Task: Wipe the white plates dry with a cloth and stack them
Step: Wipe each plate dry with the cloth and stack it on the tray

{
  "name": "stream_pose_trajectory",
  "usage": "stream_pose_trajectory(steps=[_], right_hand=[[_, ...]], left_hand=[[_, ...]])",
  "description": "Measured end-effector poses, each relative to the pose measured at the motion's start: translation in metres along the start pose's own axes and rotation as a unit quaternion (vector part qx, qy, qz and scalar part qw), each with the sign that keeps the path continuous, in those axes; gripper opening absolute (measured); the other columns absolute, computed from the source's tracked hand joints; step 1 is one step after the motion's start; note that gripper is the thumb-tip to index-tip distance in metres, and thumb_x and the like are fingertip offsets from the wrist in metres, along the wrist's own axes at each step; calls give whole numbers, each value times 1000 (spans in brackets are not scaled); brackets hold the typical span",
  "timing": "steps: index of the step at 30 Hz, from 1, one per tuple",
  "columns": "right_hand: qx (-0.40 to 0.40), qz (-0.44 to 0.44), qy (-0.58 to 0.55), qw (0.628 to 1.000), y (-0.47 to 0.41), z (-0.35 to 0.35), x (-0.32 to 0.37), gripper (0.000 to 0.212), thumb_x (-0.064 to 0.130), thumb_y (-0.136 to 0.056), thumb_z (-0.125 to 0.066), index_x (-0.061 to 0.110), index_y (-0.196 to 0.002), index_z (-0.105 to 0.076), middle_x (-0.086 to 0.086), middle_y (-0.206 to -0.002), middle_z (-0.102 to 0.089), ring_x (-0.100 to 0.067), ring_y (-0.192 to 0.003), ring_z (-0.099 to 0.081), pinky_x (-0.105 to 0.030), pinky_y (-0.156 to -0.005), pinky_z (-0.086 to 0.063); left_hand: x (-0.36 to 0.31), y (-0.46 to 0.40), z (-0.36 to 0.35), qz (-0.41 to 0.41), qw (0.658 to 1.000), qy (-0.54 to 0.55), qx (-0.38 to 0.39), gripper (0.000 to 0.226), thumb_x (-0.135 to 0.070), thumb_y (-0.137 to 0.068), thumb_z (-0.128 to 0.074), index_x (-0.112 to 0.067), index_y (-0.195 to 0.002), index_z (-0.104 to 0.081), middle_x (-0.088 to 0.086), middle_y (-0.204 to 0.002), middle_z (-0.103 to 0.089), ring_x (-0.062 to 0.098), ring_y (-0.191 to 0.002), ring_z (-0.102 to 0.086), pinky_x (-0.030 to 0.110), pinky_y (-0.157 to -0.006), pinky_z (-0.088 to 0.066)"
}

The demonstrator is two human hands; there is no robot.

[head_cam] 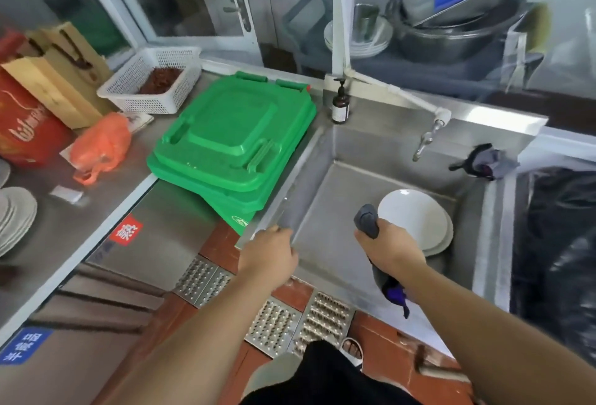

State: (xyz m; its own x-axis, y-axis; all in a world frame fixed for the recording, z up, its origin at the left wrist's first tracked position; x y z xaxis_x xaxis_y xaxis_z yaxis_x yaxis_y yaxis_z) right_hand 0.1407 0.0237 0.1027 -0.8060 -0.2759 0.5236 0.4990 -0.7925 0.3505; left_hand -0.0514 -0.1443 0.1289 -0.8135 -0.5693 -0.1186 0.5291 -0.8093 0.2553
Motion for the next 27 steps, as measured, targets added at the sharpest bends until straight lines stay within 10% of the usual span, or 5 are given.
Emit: stream_pose_trajectory(steps=[27], right_hand=[[-65,-353,-132,924,-104,-14,-116,29,22,-80,-63,22,-102,-46,-2,-86,-60,-20,-71,-58,-36,-59,-44]], left_hand=[[-83,-260,-106,-183,956,12,227,42,-37,-98,-51,-34,-138,-62,-1,-133,-68,27,-118,-67,36,-97,-54]])
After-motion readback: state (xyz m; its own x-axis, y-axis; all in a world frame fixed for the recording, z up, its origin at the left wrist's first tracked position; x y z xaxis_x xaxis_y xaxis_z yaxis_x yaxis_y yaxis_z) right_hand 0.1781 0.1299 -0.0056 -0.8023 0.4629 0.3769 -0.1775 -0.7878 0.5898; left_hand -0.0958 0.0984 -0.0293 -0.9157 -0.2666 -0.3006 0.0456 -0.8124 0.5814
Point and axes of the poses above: each hand's wrist, its own y-axis away from the middle knuckle, its own z-axis out of the back of the hand, x = y × z, the point moved 6 cm from there along -y, towards the middle knuckle
